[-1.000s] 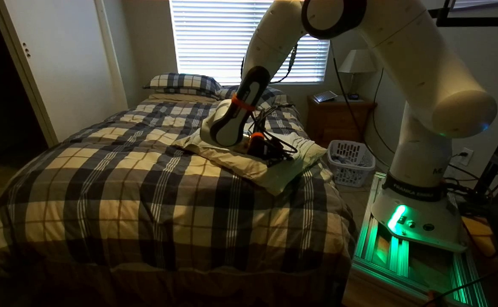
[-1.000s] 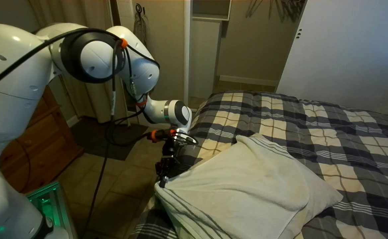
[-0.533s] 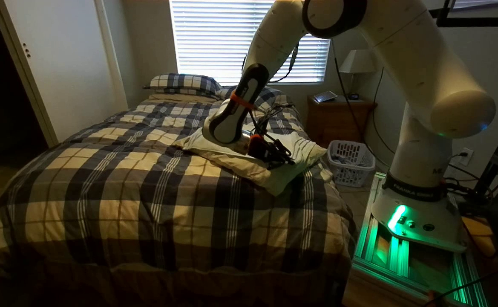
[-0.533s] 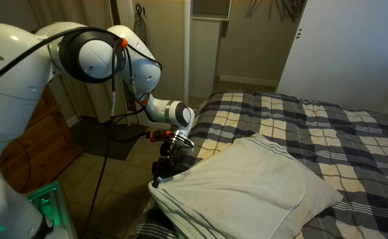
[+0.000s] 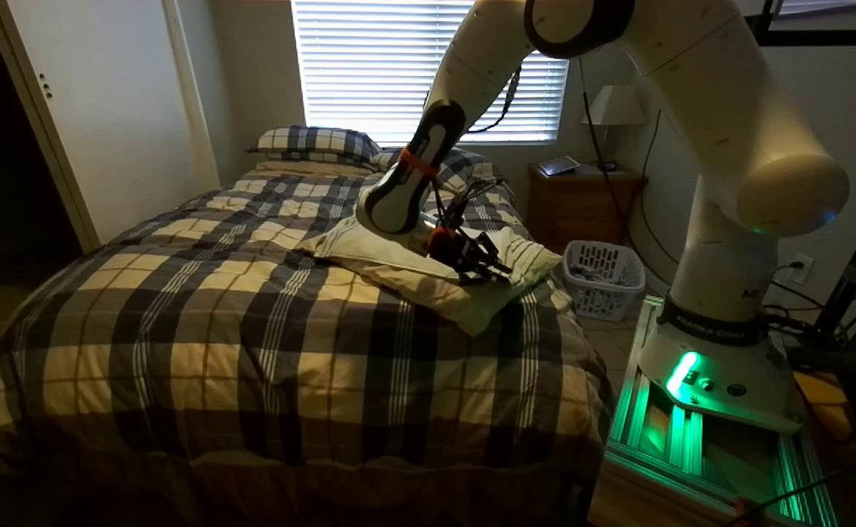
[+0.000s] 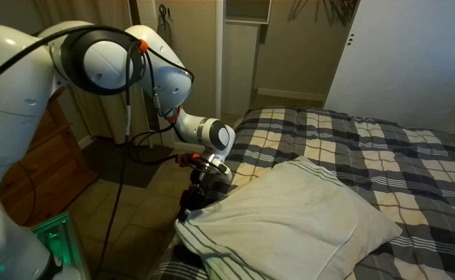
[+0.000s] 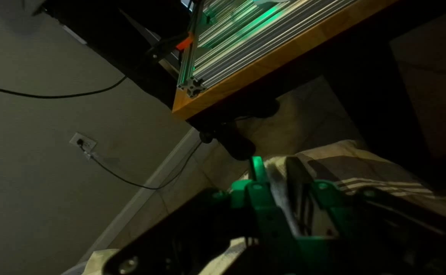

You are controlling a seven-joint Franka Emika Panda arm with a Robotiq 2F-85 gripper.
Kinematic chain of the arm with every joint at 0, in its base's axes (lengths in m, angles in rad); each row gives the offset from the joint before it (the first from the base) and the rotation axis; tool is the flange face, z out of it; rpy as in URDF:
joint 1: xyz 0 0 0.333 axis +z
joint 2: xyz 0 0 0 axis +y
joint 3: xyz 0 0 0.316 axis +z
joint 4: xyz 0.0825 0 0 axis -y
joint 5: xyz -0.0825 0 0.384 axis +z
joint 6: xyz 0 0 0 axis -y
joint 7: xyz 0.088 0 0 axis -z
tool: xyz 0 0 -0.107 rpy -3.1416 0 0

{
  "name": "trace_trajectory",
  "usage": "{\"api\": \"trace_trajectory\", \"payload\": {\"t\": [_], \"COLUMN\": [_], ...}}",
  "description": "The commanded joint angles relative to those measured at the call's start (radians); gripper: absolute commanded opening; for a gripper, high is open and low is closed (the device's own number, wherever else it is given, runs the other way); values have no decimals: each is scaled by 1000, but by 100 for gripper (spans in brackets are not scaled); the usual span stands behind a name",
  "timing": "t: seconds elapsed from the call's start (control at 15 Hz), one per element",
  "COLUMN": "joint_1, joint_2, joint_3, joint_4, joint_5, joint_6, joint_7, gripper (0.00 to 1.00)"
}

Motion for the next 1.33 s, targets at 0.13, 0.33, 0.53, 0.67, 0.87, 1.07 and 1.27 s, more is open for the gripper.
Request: {"api": "trace_trajectory", "payload": {"t": [0.13,0.33,0.53,0.67,0.87,1.07,1.27], "joint_1": [-12,-28,-36,-46,-96,-128,-146], "joint_2": [-157,-286,-402,-476,-526,-492,-499], "joint_3": [-15,-14,-22,-34,-62,-43,-50], "joint_4": [-118,-208,-298,-369,-449,-411,-437], "joint_5": [19,1,-71,-187,-398,-404,-428], "joint_6": [75,186,292,369,501,504,543], "joint_7": [113,134,156,167,197,187,191], "gripper": [67,88,100,100,100,100,100]}}
